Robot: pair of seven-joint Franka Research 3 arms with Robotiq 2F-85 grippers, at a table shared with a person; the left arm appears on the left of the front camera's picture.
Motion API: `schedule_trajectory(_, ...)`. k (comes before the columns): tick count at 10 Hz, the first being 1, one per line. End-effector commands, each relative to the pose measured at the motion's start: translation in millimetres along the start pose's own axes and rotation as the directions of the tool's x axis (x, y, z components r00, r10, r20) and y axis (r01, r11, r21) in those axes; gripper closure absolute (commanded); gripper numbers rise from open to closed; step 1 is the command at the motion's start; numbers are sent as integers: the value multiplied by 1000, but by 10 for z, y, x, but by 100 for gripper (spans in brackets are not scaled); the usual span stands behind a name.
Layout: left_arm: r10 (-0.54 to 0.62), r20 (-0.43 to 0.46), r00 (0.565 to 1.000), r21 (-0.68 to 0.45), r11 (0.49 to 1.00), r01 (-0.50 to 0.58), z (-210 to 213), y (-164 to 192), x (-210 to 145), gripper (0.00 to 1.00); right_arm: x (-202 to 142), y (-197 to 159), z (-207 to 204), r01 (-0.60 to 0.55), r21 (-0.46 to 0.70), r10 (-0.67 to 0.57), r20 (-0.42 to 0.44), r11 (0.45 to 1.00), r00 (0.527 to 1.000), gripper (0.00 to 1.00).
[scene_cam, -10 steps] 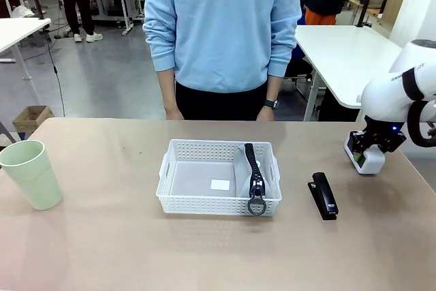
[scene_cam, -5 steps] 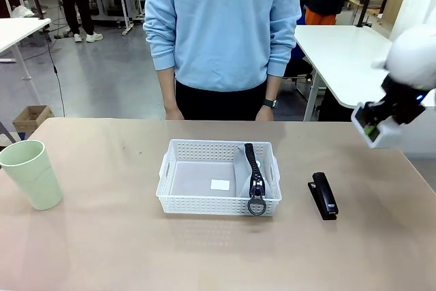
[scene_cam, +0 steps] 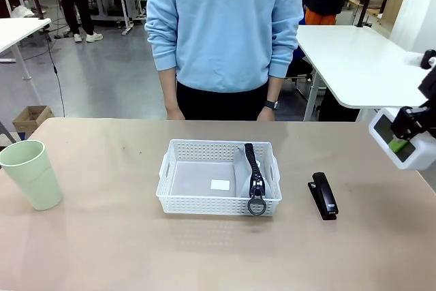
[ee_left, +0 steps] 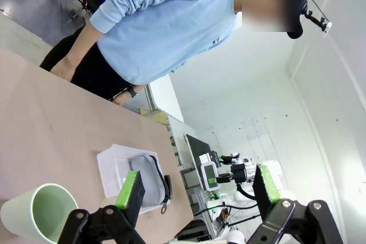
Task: Efficiently arrange items inside the basket to fit them all.
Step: Pick up the Digital clock and place it inside the Organizing basket.
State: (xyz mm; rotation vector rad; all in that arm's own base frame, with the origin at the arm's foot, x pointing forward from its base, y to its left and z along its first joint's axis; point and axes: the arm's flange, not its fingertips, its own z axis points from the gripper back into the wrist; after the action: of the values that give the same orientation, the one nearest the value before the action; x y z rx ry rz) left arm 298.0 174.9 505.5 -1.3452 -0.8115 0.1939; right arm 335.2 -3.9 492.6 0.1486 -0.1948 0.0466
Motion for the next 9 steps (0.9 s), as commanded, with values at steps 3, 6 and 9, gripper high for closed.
schedule_trajectory(3, -19, 8, 1000, -21, 1000, 19, -11, -4, 13, 0, 122, -3, -16, -9, -29, 9, -16, 1000, 1000, 100)
schedule_trajectory(6, -19, 8, 1000, -21, 1000, 19, -11, -4, 13, 0, 142, 552, 73, -98, -115, 106, 66, 988, 992, 50)
schedule_trajectory(9, -19, 8, 1000, -21, 1000, 19, -11, -4, 13, 0, 271, 1833, 79, -336, -106, 347, 115, 936, 931, 50)
